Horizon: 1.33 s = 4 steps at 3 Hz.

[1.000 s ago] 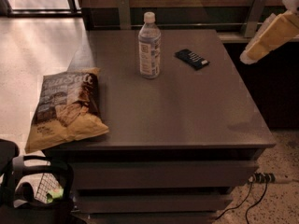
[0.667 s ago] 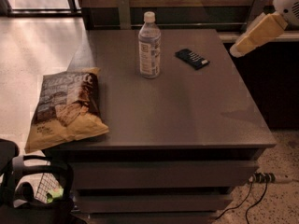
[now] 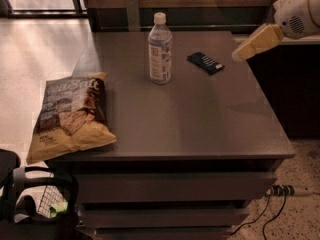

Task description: Move rxbar blueberry near brown chip bag

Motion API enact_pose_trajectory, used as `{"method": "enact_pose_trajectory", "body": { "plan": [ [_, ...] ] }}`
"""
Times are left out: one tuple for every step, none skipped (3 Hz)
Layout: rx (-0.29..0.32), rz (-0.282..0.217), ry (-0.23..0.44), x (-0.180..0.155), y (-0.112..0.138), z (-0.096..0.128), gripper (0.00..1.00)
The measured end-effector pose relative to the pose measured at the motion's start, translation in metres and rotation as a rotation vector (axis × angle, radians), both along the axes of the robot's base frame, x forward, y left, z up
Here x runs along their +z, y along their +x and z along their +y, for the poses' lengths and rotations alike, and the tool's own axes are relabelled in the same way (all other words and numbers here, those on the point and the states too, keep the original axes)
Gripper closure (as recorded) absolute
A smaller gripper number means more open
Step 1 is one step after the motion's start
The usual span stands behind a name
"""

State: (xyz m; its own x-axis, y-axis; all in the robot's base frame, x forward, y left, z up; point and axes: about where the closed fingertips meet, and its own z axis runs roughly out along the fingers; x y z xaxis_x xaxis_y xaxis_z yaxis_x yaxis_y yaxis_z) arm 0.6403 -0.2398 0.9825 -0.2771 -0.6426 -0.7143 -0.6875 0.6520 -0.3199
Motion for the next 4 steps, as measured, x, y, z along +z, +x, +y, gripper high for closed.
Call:
{"method": "enact_pose_trajectory", "body": {
  "plan": [
    [0.024, 0.032, 0.048, -0.021, 0.016, 0.009, 0.0],
    [0.021, 0.034, 0.055, -0.023, 0.018, 0.009, 0.0],
    [0.019, 0.035, 0.06, -0.024, 0.02, 0.01, 0.0],
    [0.008, 0.043, 0.13, -0.046, 0.052, 0.015, 0.0]
  ]
}}
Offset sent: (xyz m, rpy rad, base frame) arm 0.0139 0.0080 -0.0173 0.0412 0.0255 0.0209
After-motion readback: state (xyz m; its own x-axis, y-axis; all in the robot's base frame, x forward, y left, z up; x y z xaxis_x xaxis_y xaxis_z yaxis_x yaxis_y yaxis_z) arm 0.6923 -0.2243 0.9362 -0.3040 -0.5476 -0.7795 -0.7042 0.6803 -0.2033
